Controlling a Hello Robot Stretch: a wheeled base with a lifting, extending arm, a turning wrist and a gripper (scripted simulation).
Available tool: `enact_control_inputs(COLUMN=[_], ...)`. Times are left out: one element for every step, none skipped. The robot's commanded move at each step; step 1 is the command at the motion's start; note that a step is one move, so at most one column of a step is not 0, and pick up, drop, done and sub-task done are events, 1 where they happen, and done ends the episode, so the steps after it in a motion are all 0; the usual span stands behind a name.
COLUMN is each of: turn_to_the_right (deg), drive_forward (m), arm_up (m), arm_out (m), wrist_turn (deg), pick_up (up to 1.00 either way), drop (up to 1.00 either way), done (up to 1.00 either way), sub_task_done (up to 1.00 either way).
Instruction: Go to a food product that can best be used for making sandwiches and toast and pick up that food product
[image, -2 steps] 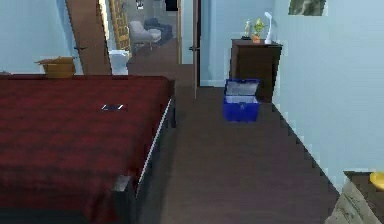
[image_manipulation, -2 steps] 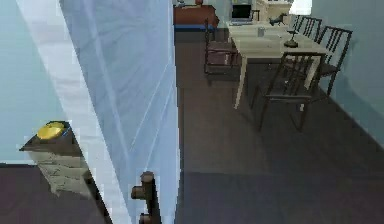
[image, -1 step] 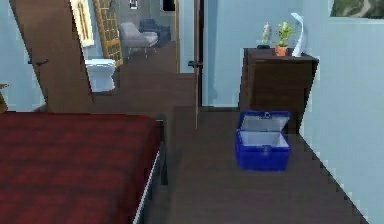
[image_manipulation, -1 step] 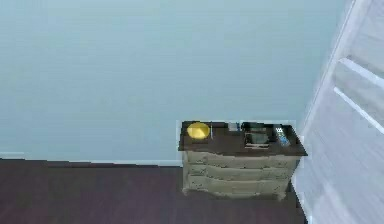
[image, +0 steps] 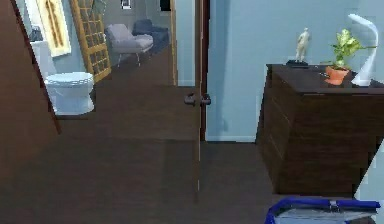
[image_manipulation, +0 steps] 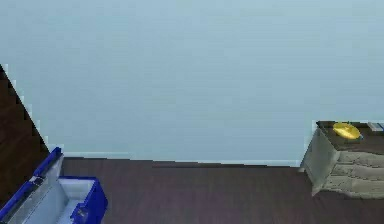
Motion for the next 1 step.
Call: enact_control_inputs(turn_to_the_right=[0.0], drive_forward=[0.35], arm_up=[0.0], arm_out=[0.0], wrist_turn=[0.0], pick_up=[0.0], drop=[0.0], done=[0.0], sub_task_done=[0.0])
